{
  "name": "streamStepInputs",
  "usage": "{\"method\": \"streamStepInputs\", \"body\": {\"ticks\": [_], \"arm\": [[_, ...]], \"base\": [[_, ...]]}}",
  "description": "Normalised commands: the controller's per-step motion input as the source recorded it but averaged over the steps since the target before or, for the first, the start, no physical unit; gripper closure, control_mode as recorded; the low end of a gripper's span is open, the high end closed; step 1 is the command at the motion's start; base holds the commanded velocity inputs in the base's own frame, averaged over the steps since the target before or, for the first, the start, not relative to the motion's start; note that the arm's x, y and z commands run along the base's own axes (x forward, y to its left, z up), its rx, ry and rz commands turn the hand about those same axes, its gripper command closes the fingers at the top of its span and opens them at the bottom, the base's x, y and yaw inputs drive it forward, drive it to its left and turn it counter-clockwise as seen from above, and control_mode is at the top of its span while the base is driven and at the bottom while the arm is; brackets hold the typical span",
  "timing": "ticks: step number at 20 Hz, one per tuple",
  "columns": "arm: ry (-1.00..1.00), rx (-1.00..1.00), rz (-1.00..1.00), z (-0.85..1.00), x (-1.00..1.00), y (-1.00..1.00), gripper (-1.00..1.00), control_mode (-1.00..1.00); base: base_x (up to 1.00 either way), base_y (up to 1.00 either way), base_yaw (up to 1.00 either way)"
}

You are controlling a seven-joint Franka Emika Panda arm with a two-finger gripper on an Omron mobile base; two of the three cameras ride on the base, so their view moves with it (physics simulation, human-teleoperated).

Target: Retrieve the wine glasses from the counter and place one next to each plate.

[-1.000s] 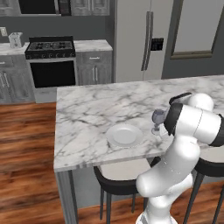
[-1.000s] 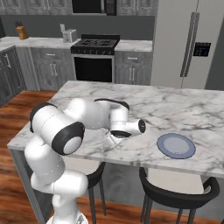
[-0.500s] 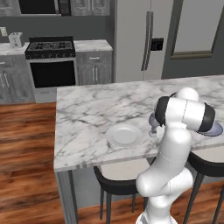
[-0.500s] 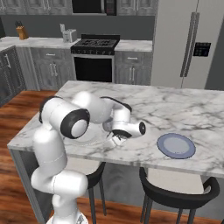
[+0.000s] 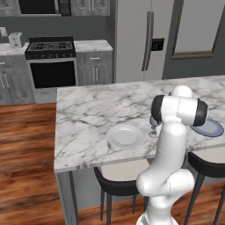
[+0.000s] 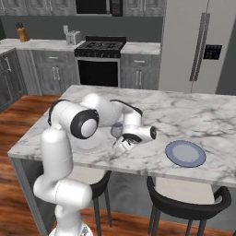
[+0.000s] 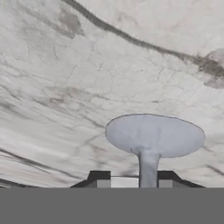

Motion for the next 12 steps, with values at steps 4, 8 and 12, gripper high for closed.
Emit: {"method": "streamStepInputs", "body": {"ticks": [4,8,12], "arm": [[0.00,0.00,0.03,-0.36,0.09,0.00,-1.00,-1.00],[0.00,0.00,0.01,-0.08,-0.12,0.00,-1.00,-1.00],[0.04,0.03,0.00,0.00,-0.38,0.00,-1.00,-1.00]], "base": [[0.00,0.00,0.00],[0.00,0.00,0.00],[0.00,0.00,0.00]]}}
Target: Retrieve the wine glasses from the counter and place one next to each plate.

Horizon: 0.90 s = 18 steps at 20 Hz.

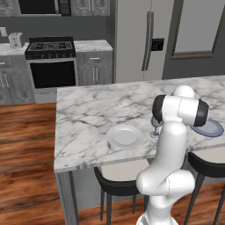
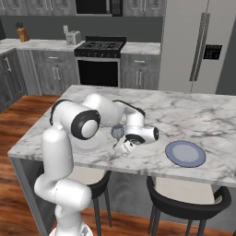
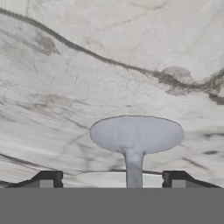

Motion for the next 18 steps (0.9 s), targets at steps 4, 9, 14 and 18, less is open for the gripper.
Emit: {"method": "streamStepInputs", "body": {"ticks": [4,9,14,18], "arm": [[0.12,0.07,0.00,0.00,-0.19,0.00,-1.00,-1.00],[0.05,0.02,0.00,0.02,-0.05,-0.05,-1.00,-1.00],[0.01,0.02,0.00,0.01,-0.05,-0.21,-1.00,-1.00],[0.00,0.02,-0.05,0.07,-0.21,-0.30,-1.00,-1.00]], "base": [[0.00,0.00,0.00],[0.00,0.00,0.00],[0.00,0.00,0.00],[0.00,0.00,0.00]]}}
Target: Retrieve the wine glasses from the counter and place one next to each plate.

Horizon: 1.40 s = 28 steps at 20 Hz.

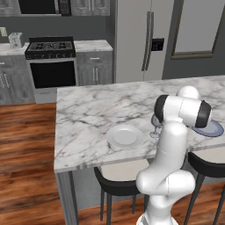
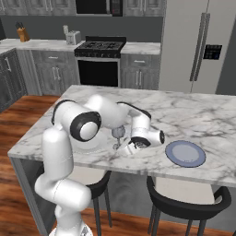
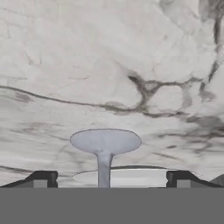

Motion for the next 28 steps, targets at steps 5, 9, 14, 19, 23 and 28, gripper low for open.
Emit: {"method": "streamStepInputs", "body": {"ticks": [5,9,14,19,23,28], "arm": [[-0.13,0.01,-0.02,0.68,-0.90,-0.03,-1.00,-1.00],[-0.16,0.00,-0.04,0.97,-0.69,0.00,-1.00,-1.00],[-0.11,0.00,-0.05,1.00,-0.38,0.16,-1.00,-1.00],[-0.15,0.00,-0.01,0.98,-0.31,0.41,-1.00,-1.00],[-0.04,0.02,0.00,1.00,-0.31,0.37,-1.00,-1.00],[-0.02,0.00,0.00,0.78,-0.16,0.59,-1.00,-1.00]], "base": [[0.00,0.00,0.00],[0.00,0.00,0.00],[0.00,0.00,0.00],[0.00,0.00,0.00],[0.00,0.00,0.00],[0.00,0.00,0.00]]}}
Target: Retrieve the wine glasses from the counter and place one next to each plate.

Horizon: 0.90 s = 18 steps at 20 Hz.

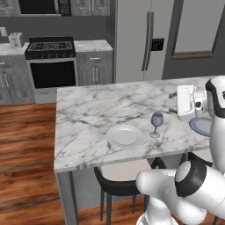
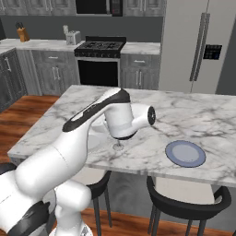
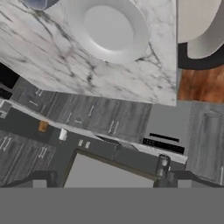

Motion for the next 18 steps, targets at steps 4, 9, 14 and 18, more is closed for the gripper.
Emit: {"method": "streamStepInputs", "body": {"ticks": [4,9,14,18], "arm": [[-0.05,0.00,0.02,0.28,0.00,0.73,-1.00,-1.00],[-0.10,0.00,0.08,0.41,-0.13,0.70,-1.00,-1.00],[-0.05,0.00,0.06,0.26,-0.38,0.65,-1.00,-1.00],[0.00,0.00,0.00,0.00,0.00,0.00,-1.00,1.00]], "base": [[0.00,0.00,0.00],[0.00,0.00,0.00],[0.00,0.00,0.00],[-0.97,0.98,0.05]]}}
